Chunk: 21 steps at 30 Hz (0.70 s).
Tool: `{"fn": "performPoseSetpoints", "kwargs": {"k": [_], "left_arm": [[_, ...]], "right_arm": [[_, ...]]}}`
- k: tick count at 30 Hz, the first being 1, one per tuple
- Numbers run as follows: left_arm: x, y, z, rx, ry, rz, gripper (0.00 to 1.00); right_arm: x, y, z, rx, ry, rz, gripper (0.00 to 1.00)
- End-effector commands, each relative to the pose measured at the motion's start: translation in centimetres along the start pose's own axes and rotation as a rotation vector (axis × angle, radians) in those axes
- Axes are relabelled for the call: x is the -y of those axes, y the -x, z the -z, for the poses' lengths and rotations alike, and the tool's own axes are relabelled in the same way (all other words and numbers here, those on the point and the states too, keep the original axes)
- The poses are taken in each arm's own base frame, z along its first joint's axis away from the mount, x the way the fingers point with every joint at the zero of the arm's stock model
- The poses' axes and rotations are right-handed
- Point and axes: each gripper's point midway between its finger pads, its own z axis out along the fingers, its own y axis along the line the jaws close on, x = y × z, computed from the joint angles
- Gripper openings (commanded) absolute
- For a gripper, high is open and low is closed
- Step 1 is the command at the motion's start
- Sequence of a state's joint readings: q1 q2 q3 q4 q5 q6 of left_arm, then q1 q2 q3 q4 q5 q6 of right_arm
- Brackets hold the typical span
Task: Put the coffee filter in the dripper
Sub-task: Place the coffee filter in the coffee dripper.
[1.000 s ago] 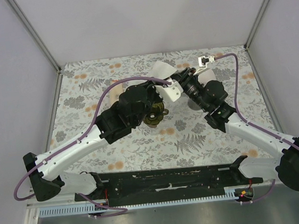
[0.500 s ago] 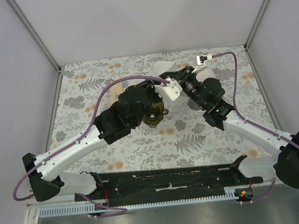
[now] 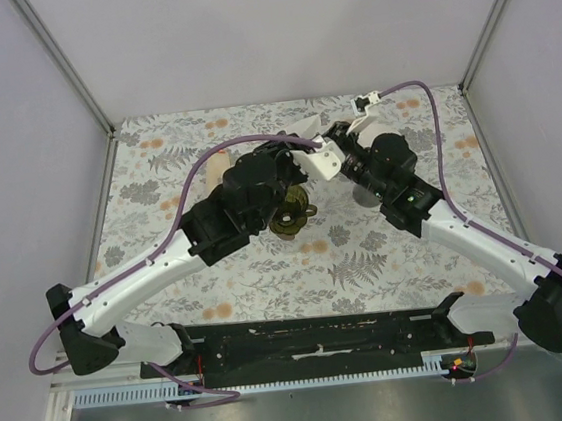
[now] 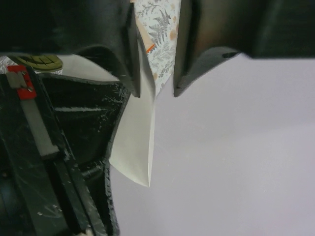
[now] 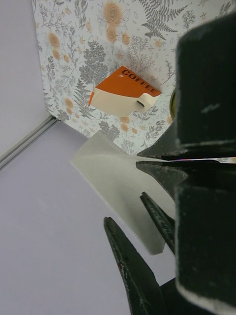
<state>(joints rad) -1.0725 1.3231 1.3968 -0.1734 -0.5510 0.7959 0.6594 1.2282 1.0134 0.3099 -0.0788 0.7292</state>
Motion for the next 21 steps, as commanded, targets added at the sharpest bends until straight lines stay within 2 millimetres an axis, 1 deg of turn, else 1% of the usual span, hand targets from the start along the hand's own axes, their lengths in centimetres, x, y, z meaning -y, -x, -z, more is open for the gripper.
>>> {"fn": "performPoseSetpoints", "kwargs": {"k": [1, 2, 3, 4, 7, 13, 14, 16, 17, 18, 19, 21], "left_arm": [[-3.1, 0.7, -0.1, -0.011, 0.081, 0.019, 0.28], [-3.3, 0.7, 0.0, -0.012, 0.089, 0.025, 0.16], [-3.7, 0.6, 0.1, -0.011, 0.101, 0.027, 0.07], [-4.1, 0.9, 0.3, -0.003, 0.114, 0.029, 0.02], [-4.9, 1.1, 0.5, 0.008, 0.14, 0.032, 0.02], [-5.1, 1.1, 0.8, 0.011, 0.146, 0.034, 0.02], [-5.1, 1.0, 0.8, 0.009, 0.143, 0.038, 0.02], [-4.3, 0.6, 0.8, -0.002, 0.106, 0.046, 0.02], [-3.6, 0.5, 1.0, -0.005, 0.071, 0.062, 0.08], [-2.7, 0.2, 1.1, -0.017, 0.022, 0.089, 0.21], [-1.7, 0.0, 1.2, -0.034, -0.024, 0.131, 0.34], [-0.2, -0.7, 1.8, -0.077, -0.104, 0.221, 0.54]], "right_arm": [[-0.9, 0.1, 0.0, -0.031, 0.018, 0.051, 0.0], [0.0, -0.4, 0.2, -0.045, -0.006, 0.052, 0.0], [1.0, -0.4, 0.5, -0.042, -0.036, 0.05, 0.0], [1.9, -0.5, 0.8, -0.038, -0.057, 0.041, 0.0], [4.0, -0.4, 1.2, -0.023, -0.107, 0.034, 0.0], [5.0, -1.5, 1.0, -0.063, -0.132, 0.048, 0.0], [5.1, -1.5, 1.2, -0.067, -0.14, 0.058, 0.0], [5.0, -1.2, 1.4, -0.084, -0.15, 0.102, 0.0], [4.8, -1.1, 1.5, -0.104, -0.148, 0.132, 0.0], [4.3, -0.7, 1.6, -0.132, -0.148, 0.166, 0.0], [4.3, -1.4, 1.8, -0.198, -0.152, 0.19, 0.0], [3.5, -1.9, 2.1, -0.304, -0.138, 0.233, 0.0]]}}
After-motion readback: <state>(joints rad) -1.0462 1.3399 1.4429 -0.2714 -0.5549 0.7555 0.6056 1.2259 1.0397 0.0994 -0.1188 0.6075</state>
